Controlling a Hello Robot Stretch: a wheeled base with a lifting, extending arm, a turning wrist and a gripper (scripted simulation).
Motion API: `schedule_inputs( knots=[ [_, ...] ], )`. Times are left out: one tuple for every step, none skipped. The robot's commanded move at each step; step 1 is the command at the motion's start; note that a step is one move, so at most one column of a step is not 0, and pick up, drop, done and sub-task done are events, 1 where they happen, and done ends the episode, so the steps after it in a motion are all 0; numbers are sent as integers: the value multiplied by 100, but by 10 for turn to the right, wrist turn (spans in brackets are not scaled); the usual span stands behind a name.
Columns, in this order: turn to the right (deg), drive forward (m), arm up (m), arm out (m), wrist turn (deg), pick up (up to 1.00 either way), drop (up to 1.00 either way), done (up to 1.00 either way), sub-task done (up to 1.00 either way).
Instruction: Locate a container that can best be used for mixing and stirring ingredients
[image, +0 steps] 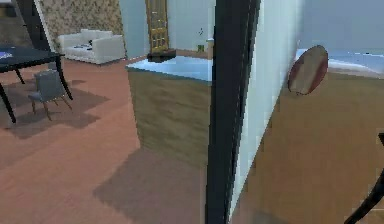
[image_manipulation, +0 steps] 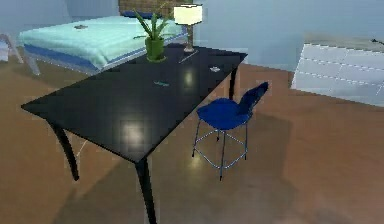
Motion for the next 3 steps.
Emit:
schedule_inputs(
  knots=[
    [0, 30, 0, 0, 0, 0, 0, 0, 0],
    [-450, 0, 0, 0, 0, 0, 0, 0, 0],
    [-210, 0, 0, 0, 0, 0, 0, 0, 0]
  ],
)
